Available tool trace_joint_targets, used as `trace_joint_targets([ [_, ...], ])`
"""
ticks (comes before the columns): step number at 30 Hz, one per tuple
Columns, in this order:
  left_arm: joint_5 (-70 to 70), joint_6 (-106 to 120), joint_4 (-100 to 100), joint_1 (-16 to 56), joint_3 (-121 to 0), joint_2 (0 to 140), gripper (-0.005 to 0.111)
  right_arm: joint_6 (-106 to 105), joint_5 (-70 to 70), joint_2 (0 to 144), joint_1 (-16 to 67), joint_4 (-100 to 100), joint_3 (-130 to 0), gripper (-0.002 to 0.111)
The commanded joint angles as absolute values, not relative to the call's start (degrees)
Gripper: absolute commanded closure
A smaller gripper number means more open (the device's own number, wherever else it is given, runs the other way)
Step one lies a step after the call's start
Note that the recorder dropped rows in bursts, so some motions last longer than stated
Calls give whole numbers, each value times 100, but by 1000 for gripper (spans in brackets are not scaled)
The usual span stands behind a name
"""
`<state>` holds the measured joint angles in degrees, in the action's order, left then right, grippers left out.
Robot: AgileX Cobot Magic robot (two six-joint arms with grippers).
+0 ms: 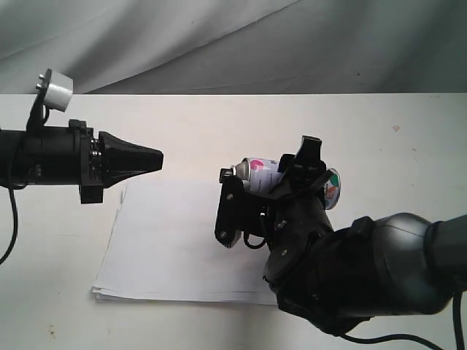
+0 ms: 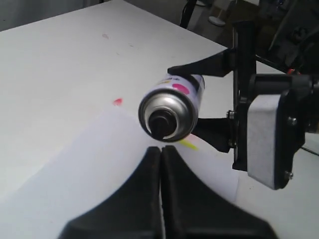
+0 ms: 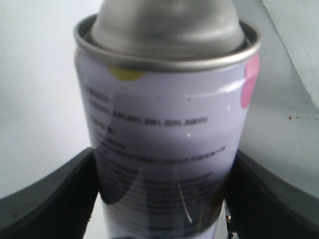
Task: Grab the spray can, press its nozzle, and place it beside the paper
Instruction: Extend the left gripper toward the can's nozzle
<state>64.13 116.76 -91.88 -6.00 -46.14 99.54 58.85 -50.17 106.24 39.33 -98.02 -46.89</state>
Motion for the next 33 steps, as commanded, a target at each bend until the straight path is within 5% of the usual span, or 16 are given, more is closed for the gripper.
trace_joint_targets([
  [1,6607,11991,-9345,-566,-4629,10435,107,5885,-5171,10578,3940,-9995,-4743,108],
  [33,5730,11991,-8886,149,-5232,10609,107,5885,-5159,10578,3940,-9995,-4743,108],
])
